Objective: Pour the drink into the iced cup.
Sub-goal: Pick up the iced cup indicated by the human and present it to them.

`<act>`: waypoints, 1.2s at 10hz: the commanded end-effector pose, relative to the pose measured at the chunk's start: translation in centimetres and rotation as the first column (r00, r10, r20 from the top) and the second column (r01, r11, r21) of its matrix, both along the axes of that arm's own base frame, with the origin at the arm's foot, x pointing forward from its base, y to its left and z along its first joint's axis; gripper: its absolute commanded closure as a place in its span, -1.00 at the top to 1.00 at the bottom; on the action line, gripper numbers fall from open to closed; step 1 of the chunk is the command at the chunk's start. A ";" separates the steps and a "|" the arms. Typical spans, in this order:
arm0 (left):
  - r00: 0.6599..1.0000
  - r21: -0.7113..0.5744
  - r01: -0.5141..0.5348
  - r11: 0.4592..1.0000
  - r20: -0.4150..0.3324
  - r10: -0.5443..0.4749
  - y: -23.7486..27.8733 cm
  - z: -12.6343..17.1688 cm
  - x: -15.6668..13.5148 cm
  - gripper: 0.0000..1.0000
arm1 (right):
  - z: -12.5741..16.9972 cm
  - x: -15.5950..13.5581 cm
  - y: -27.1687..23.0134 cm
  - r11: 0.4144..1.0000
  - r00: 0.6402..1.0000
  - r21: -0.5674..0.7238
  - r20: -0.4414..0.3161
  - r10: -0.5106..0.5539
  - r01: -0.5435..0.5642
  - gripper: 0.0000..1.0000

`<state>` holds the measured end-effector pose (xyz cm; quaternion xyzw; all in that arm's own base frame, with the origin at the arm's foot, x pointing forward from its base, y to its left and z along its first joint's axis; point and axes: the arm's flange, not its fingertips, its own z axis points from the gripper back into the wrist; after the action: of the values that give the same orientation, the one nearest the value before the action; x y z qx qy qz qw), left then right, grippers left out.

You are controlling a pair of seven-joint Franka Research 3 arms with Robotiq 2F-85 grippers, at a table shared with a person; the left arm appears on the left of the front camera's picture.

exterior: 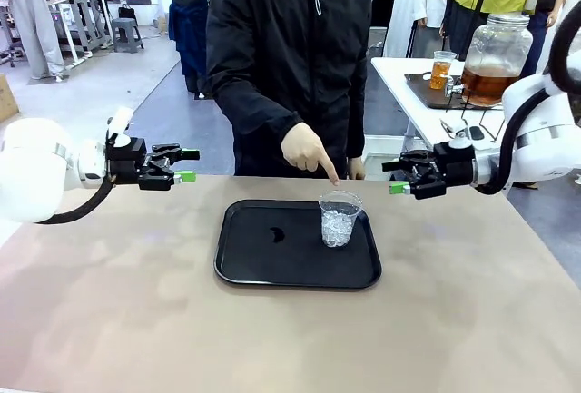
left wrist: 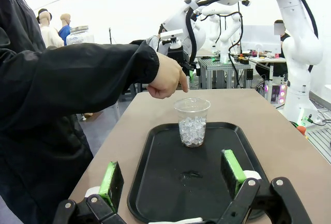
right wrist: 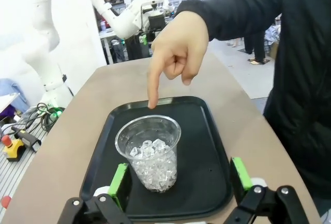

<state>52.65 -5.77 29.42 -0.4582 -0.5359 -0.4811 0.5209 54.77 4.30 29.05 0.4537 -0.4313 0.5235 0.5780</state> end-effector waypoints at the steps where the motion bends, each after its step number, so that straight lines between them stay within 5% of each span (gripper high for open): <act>1: 1.000 -0.004 0.000 1.000 -0.004 0.000 -0.1 0.2 0.1 1.00 | -1.0 0.7 0.3 0.997 0.997 -0.017 0.013 0.071 -0.071 1.00; 12: 1.000 -0.004 0.000 1.000 -0.004 0.000 -0.1 0.2 0.1 1.00 | -6.1 2.4 3.7 0.988 0.988 0.021 0.047 0.149 -0.150 1.00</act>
<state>52.66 -5.76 29.42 -0.4582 -0.5359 -0.4812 0.5209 56.41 7.42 23.22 0.4779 -0.4009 0.5693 0.5356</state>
